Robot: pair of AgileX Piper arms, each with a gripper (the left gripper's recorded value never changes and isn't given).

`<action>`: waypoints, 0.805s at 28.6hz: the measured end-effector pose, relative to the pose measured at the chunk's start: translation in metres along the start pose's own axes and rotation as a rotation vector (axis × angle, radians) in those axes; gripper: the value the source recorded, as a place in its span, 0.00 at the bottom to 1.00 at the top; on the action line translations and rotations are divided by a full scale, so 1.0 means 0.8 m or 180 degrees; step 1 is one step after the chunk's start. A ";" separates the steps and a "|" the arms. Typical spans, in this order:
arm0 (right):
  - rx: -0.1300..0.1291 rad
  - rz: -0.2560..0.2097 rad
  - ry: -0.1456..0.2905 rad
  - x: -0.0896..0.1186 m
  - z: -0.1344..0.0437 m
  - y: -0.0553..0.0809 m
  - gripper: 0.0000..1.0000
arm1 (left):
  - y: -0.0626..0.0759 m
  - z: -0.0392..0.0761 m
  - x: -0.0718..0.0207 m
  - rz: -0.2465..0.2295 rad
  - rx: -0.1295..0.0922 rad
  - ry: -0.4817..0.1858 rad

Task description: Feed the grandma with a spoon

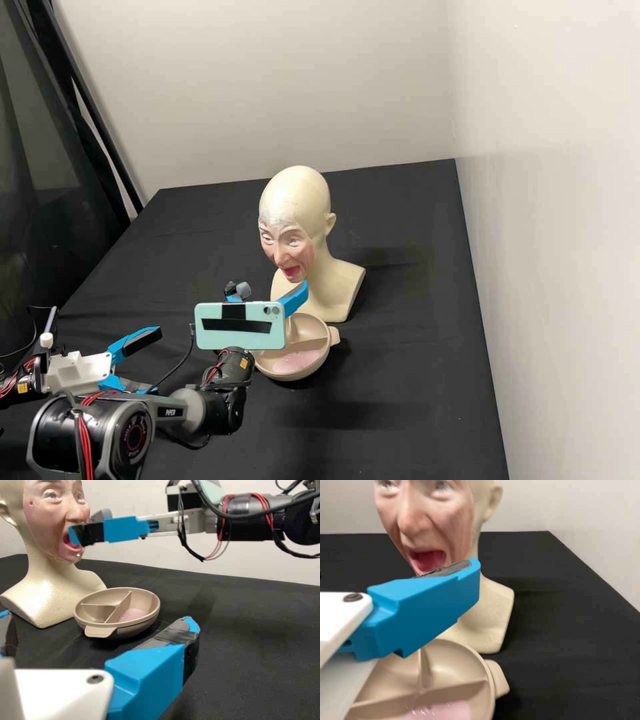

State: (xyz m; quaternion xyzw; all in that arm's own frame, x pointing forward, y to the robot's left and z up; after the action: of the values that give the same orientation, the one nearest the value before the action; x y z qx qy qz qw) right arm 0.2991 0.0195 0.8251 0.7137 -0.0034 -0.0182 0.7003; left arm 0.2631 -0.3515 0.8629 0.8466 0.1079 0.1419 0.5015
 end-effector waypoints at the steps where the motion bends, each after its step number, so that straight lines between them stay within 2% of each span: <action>1: 0.0009 -0.0008 -0.0020 -0.004 0.004 0.000 0.00 | 0.000 0.000 0.000 0.0000 0.0000 0.0000; 6: 0.0075 0.0038 -0.0029 -0.017 0.011 0.008 0.00 | 0.000 0.000 0.000 0.0000 0.0000 0.0000; 10: 0.0066 0.0102 0.0018 -0.021 0.012 0.012 0.00 | -0.001 0.000 -0.001 -0.0008 -0.0001 0.0002; 14: 0.0019 0.0112 0.0049 -0.027 0.016 0.014 0.00 | -0.004 -0.001 -0.003 -0.0032 -0.0002 0.0008; 23: 0.0011 0.0076 -0.0005 -0.034 0.025 0.013 0.00 | -0.005 0.002 -0.003 -0.0039 0.0001 -0.0018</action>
State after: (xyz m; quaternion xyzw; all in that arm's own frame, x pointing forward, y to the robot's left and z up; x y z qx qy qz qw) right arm 0.2712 -0.0001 0.8360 0.7147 -0.0125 -0.0105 0.6992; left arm 0.2610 -0.3520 0.8586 0.8464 0.1117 0.1364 0.5025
